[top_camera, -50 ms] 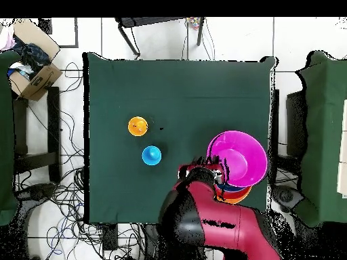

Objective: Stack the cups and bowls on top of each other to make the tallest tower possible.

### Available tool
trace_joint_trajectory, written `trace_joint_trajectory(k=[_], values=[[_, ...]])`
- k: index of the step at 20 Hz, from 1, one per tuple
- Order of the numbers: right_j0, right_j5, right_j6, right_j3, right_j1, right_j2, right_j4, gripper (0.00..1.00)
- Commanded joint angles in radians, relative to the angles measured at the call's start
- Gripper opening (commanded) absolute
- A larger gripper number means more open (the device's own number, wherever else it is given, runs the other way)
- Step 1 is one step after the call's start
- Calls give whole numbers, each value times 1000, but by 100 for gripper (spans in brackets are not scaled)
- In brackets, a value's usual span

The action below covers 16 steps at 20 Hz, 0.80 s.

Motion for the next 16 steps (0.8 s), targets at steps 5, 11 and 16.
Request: trace_joint_trajectory(k=[5, 11, 16], values=[[-147, -22, 10, 45, 15, 231, -16, 100], [-312, -33, -44, 63, 30, 395, -30, 100], [-397, -43, -59, 58, 50, 493, -57, 100]])
